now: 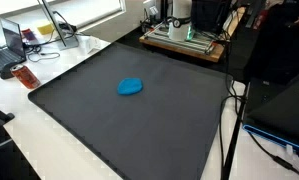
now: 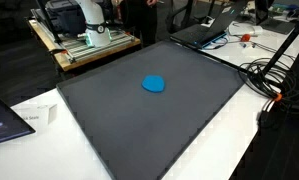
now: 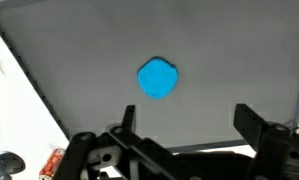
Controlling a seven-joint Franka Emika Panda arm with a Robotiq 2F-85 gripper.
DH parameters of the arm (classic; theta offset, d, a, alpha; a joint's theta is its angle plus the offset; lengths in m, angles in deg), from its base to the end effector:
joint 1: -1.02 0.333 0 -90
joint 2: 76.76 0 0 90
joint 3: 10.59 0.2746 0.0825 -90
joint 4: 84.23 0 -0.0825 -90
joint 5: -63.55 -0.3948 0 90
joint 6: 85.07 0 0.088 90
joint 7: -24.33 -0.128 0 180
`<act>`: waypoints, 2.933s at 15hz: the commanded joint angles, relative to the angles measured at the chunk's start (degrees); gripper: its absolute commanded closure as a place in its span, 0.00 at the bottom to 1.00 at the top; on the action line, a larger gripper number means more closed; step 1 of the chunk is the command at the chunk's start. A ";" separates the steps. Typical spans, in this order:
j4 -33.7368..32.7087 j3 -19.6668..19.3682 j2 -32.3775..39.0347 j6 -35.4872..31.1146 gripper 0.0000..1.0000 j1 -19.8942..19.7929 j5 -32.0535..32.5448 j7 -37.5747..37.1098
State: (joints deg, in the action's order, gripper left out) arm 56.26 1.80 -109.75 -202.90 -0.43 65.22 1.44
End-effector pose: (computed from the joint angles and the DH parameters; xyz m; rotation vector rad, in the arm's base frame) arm 0.4247 0.0793 0.4529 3.0159 -0.3349 0.3073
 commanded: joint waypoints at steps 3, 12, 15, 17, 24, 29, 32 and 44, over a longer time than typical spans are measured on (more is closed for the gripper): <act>-0.15 -0.58 0.10 0.19 0.00 0.67 0.39 -0.30; -6.27 -2.91 2.55 6.49 0.00 1.96 -4.28 0.62; -11.49 -4.16 4.00 13.40 0.00 2.18 -7.64 0.57; -14.78 -4.64 5.17 18.42 0.00 2.16 -9.62 0.08; -21.15 -6.02 7.80 29.15 0.00 2.51 -17.77 1.03; -22.43 -7.22 9.23 31.33 0.00 1.84 -19.51 2.01; -23.08 -8.05 10.01 32.78 0.18 1.74 -20.30 2.51; -24.24 -8.41 11.35 34.00 0.61 1.56 -20.36 2.45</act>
State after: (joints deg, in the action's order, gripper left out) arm 33.89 -6.03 -99.38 -171.08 1.23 46.20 3.32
